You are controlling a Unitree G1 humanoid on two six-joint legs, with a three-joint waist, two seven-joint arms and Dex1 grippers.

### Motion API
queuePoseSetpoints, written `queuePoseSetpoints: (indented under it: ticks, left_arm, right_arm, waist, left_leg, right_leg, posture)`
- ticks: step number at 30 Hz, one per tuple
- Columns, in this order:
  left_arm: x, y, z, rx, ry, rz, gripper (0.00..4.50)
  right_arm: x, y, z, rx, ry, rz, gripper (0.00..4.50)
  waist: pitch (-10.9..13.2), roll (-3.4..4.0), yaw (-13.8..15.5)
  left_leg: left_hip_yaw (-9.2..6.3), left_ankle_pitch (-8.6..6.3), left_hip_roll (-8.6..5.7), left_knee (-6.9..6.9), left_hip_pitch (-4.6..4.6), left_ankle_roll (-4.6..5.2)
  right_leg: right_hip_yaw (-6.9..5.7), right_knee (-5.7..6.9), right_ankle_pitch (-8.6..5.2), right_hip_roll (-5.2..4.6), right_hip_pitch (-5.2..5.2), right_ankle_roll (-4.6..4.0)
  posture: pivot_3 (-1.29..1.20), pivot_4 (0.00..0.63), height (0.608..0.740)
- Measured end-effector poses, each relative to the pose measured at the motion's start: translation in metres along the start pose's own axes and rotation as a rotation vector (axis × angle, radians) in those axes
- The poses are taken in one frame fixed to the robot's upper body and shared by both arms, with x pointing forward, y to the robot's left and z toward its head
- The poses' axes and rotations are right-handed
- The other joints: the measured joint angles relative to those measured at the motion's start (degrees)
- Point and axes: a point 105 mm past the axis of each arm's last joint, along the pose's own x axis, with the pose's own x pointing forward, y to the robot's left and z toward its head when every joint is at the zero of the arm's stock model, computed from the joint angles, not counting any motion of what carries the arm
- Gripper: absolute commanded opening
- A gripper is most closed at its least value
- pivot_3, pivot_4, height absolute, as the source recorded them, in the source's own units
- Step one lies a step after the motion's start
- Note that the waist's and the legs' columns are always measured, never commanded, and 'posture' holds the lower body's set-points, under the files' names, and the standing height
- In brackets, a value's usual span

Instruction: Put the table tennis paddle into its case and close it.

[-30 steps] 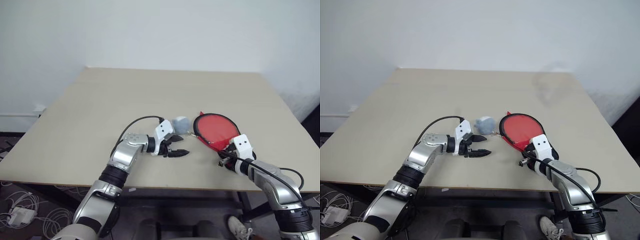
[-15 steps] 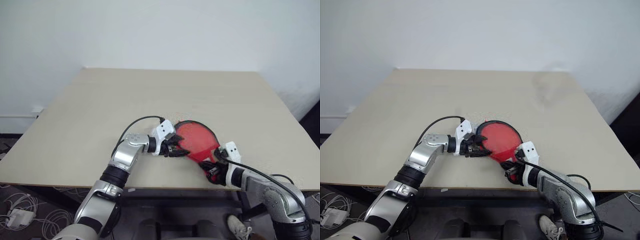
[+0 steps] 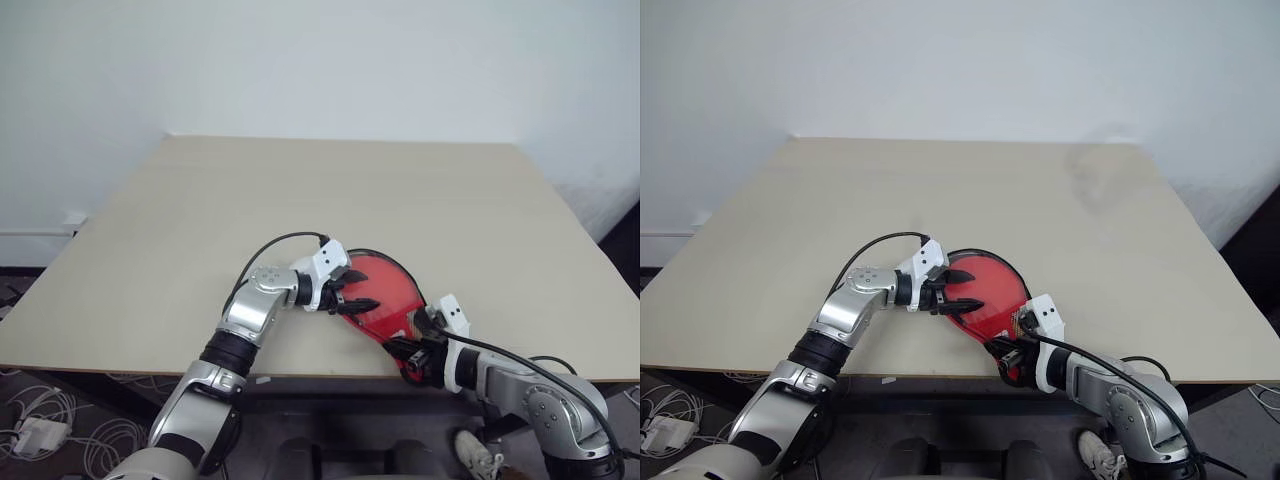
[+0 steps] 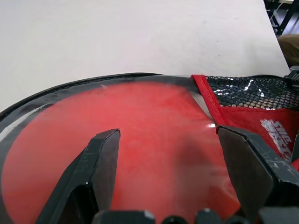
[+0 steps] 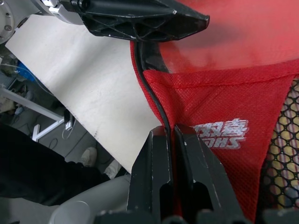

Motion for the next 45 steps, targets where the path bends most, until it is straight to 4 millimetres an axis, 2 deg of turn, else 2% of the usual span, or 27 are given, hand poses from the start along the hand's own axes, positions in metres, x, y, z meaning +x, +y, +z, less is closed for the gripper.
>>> queuePoseSetpoints:
  ticks: [13,17,21,24,26,30,33,39,42,45]
  left_arm:
    - [-0.003,0.004,0.018,0.031,-0.053,0.002,3.51]
    - [-0.006,0.005,0.017,0.035,-0.045,0.004,3.51]
    - [-0.008,0.005,0.011,0.029,-0.025,0.009,3.51]
    - [-0.008,0.004,0.006,0.023,-0.011,0.007,3.51]
    - [-0.006,0.003,0.005,0.026,-0.001,0.002,3.51]
    - [-0.006,0.003,0.003,0.03,0.009,0.005,3.51]
    - [-0.006,0.003,0.003,0.028,0.009,0.004,3.51]
    - [-0.006,0.003,0.0,0.018,0.014,0.001,3.51]
    - [-0.007,0.003,0.0,0.02,0.016,-0.003,3.51]
    - [-0.012,0.006,0.0,0.024,0.026,0.002,3.51]
  right_arm:
    - [-0.025,0.006,0.034,-0.023,-0.251,0.109,0.01]
    - [-0.023,0.01,0.035,-0.036,-0.252,0.129,0.01]
    - [-0.016,0.014,0.027,-0.084,-0.194,0.143,0.01]
    - [-0.015,0.017,0.021,-0.115,-0.159,0.163,0.76]
    - [-0.014,0.021,0.017,-0.138,-0.146,0.188,1.47]
    - [-0.015,0.017,0.003,-0.17,-0.084,0.162,2.88]
    - [-0.016,0.019,0.008,-0.178,-0.126,0.171,2.88]
    - [-0.03,0.017,0.056,-0.223,-0.384,0.136,2.88]
    - [-0.031,-0.005,0.066,-0.19,-0.396,0.045,2.88]
    - [-0.027,-0.032,0.057,-0.134,-0.329,-0.048,2.88]
  waist:
    - [0.0,-0.02,0.0]
    - [0.0,-0.03,0.0]
    - [0.0,-0.02,0.0]
    - [0.0,-0.03,0.0]
    - [0.0,-0.03,0.0]
    - [0.0,-0.06,0.0]
    - [0.0,-0.06,0.0]
    - [0.0,-0.09,0.0]
    - [0.0,-0.09,0.0]
    - [0.1,-0.08,0.0]
  left_leg:
    - [0.0,0.0,0.0,0.0,-0.02,0.0]
    - [0.01,0.0,0.0,0.0,-0.02,0.0]
    - [0.0,0.0,0.0,0.0,-0.02,0.0]
    - [0.0,0.0,0.0,0.01,-0.02,0.0]
    - [0.0,0.0,0.0,0.01,-0.02,0.0]
    - [0.0,0.0,-0.01,0.02,-0.02,0.0]
    - [0.01,0.0,0.0,0.02,-0.01,0.0]
    - [0.0,0.0,0.0,0.02,-0.01,0.0]
    - [0.0,0.0,0.0,0.02,0.0,0.0]
    - [0.01,0.0,0.0,0.01,-0.01,0.0]
  right_leg:
    - [0.0,0.0,0.0,0.0,0.0,0.01]
    - [0.0,0.0,0.0,0.0,0.0,0.01]
    - [0.0,-0.01,0.0,0.0,-0.01,0.01]
    - [0.0,-0.01,0.0,0.0,0.0,0.01]
    - [-0.01,-0.01,0.0,0.0,0.0,0.01]
    - [-0.01,-0.02,-0.01,-0.01,0.0,0.01]
    - [0.0,-0.02,0.0,-0.01,0.0,0.01]
    - [-0.01,-0.02,-0.01,-0.01,0.02,0.02]
    - [-0.01,-0.01,0.0,0.0,0.03,0.01]
    - [0.0,-0.01,0.0,-0.01,0.01,0.0]
  posture:
    - [0.0,0.0,0.74]
    - [0.0,0.0,0.74]
    - [0.0,0.0,0.74]
    - [0.0,0.0,0.74]
    - [0.0,0.0,0.74]
    - [0.0,0.0,0.74]
    - [0.0,0.0,0.74]
    - [0.0,0.0,0.74]
    - [0.0,0.0,0.74]
    - [0.0,0.0,0.74]
